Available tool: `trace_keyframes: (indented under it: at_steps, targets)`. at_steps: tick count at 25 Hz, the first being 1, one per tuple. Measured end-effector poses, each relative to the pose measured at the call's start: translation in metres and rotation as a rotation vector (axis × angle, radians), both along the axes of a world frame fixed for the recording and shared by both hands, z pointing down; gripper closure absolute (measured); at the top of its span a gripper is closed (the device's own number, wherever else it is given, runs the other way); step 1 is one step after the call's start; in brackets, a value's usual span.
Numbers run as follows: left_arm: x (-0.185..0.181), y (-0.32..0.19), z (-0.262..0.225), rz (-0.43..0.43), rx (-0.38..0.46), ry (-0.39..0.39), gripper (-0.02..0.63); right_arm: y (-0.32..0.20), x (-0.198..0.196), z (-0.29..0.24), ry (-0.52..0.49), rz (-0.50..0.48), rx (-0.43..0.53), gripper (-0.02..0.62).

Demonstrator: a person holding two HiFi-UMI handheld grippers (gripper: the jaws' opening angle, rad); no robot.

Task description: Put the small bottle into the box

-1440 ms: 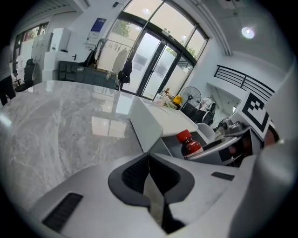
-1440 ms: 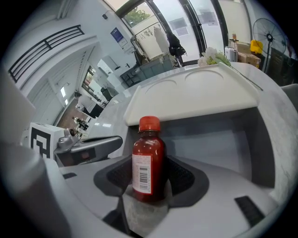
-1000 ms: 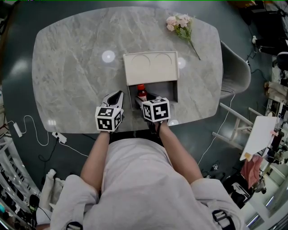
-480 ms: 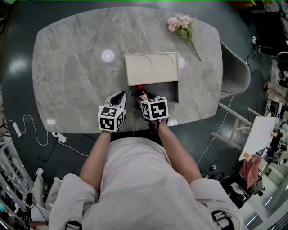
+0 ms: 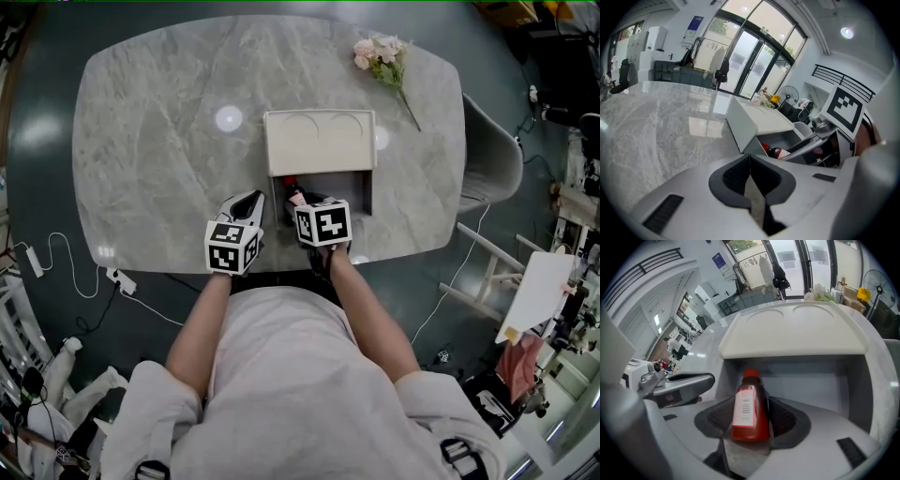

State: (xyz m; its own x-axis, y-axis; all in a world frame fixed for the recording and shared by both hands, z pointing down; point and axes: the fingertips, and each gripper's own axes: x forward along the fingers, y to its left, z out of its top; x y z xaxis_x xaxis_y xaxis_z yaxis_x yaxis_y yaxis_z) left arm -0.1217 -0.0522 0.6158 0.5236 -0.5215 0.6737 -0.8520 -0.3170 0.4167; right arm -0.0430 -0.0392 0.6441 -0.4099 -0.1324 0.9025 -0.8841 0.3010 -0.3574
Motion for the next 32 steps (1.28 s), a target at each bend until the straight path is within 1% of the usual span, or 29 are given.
trace_keyframes:
  at_steps: [5, 8, 13, 15, 16, 17, 18, 19, 21, 26, 32]
  targets:
    - [0.002, 0.006, -0.005, -0.011, 0.012, -0.013, 0.583, 0.002, -0.003, -0.004, -0.028, -0.008, 0.014, 0.36]
    - [0.004, 0.011, -0.011, -0.022, 0.024, -0.019, 0.583, 0.004, -0.004, -0.011, -0.071, -0.002, 0.036, 0.359]
    - [0.008, 0.019, -0.023, -0.037, 0.055, -0.026, 0.583, 0.002, 0.002, -0.037, -0.13, 0.016, 0.153, 0.36]
    - [0.012, 0.023, -0.03, -0.043, 0.066, -0.024, 0.583, 0.003, 0.006, -0.049, -0.142, 0.009, 0.209, 0.364]
    - [0.014, 0.025, -0.033, -0.046, 0.072, -0.023, 0.583, 0.004, 0.008, -0.054, -0.141, 0.003, 0.238, 0.377]
    - [0.017, 0.027, -0.037, -0.048, 0.079, -0.023, 0.583, 0.005, 0.011, -0.059, -0.137, 0.0, 0.267, 0.415]
    - [0.02, 0.029, -0.041, -0.049, 0.088, -0.023, 0.583, 0.006, 0.015, -0.065, -0.133, -0.002, 0.296, 0.472]
    - [0.023, 0.03, -0.046, -0.049, 0.097, -0.022, 0.583, 0.007, 0.018, -0.07, -0.128, -0.004, 0.326, 0.507]
    - [0.029, 0.034, -0.054, -0.044, 0.114, -0.023, 0.583, 0.009, 0.024, -0.082, -0.119, -0.016, 0.383, 0.539]
    - [0.046, 0.042, -0.071, -0.028, 0.148, -0.02, 0.583, 0.018, 0.034, -0.106, -0.113, -0.055, 0.485, 0.561]
    - [0.067, 0.056, -0.088, -0.012, 0.182, -0.022, 0.583, 0.029, 0.061, -0.134, -0.102, -0.012, 0.604, 0.569]
